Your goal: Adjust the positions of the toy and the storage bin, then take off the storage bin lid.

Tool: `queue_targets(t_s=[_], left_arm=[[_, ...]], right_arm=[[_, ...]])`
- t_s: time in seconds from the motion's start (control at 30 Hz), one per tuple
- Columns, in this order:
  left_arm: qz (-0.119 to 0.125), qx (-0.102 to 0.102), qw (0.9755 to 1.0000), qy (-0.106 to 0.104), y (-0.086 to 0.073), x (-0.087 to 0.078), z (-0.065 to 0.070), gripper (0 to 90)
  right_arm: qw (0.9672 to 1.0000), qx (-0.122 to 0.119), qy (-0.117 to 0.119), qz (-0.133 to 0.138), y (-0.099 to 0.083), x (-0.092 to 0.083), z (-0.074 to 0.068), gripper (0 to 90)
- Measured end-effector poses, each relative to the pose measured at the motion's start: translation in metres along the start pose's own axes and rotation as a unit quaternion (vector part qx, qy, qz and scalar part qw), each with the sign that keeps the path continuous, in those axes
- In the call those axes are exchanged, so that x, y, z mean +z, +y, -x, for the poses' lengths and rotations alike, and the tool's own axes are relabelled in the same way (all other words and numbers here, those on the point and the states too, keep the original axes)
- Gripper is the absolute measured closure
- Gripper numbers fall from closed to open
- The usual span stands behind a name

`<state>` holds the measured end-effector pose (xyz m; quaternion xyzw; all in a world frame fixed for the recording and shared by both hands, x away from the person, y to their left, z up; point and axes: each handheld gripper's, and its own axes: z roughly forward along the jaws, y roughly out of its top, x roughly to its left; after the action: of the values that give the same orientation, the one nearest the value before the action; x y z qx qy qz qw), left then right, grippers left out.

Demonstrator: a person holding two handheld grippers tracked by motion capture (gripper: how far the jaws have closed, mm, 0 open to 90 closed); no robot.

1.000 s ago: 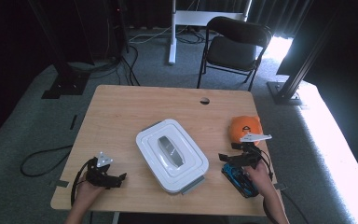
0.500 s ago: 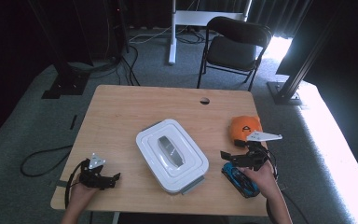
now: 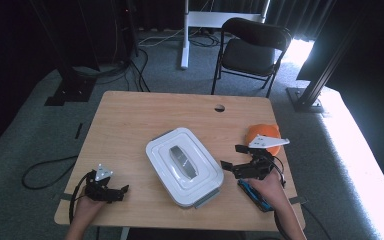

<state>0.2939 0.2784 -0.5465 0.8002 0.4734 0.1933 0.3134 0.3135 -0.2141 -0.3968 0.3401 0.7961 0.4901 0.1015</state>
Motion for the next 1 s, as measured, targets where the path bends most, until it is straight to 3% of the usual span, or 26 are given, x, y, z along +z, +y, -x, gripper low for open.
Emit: queue_targets(t_s=[0.33, 0.53, 0.73, 1.0], left_arm=[[0.000, 0.000, 1.0000, 0.000, 0.000, 0.000, 0.000, 1.1], [0.000, -0.001, 1.0000, 0.001, 0.000, 0.000, 0.000, 1.2], [-0.001, -0.001, 1.0000, 0.001, 0.000, 0.000, 0.000, 1.1], [-0.001, -0.001, 1.0000, 0.001, 0.000, 0.000, 0.000, 1.2]], right_arm=[[0.9998, 0.004, 0.013, -0.013, 0.005, 0.016, -0.013, 13.2], [0.9995, -0.014, 0.021, -0.018, 0.013, 0.025, -0.028, 13.2], [0.9990, -0.013, 0.032, -0.030, 0.017, 0.044, -0.043, 13.7], [0.9971, -0.036, 0.035, -0.057, 0.024, 0.069, -0.063, 13.7]])
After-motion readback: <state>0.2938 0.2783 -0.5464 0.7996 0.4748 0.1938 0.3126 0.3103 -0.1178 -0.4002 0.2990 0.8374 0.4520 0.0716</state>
